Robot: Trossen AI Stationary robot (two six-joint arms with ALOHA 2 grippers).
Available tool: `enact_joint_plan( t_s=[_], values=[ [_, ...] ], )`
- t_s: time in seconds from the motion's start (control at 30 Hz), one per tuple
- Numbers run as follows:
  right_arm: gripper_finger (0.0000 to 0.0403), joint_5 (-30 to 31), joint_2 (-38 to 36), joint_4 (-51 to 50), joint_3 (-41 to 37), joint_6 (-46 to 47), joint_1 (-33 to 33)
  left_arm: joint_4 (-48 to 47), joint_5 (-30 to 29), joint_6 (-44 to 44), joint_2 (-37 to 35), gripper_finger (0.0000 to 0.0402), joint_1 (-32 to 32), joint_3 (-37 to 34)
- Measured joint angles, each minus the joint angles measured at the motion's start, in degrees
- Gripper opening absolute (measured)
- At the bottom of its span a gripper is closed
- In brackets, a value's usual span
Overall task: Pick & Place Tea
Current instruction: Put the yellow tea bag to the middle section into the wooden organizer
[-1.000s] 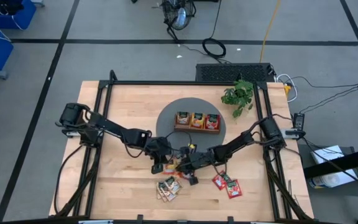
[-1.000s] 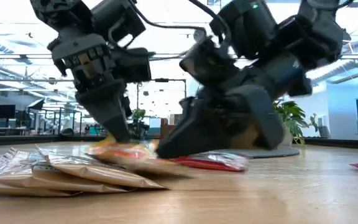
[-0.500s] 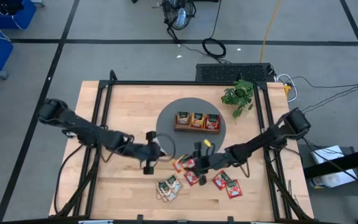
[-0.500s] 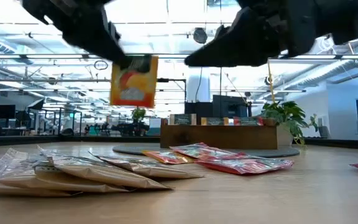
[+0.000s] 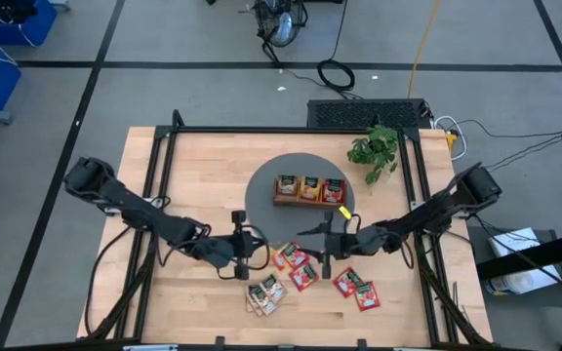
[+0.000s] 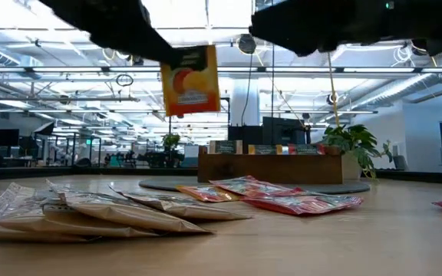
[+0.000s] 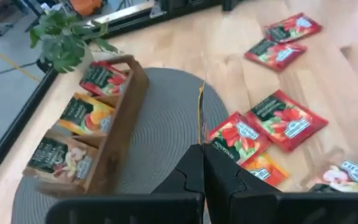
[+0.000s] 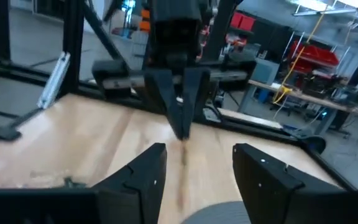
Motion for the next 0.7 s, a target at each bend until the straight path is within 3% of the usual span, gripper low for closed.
enact_joint_plan(
  t_s=[0.27, 0.7],
  values=[
    [0.0171, -2.13, 0.02, -7.90, 0.01, 7.14, -1.69, 8.27, 2.02, 5.46, 5.08, 0.0001, -0.33, 0.85],
    [0.0168, -6.46, -0.01, -6.87, 0.02, 9.53, -2.51, 10.14, 3.09, 5.93, 6.07, 0.0001, 0.52, 0.68]
  ],
)
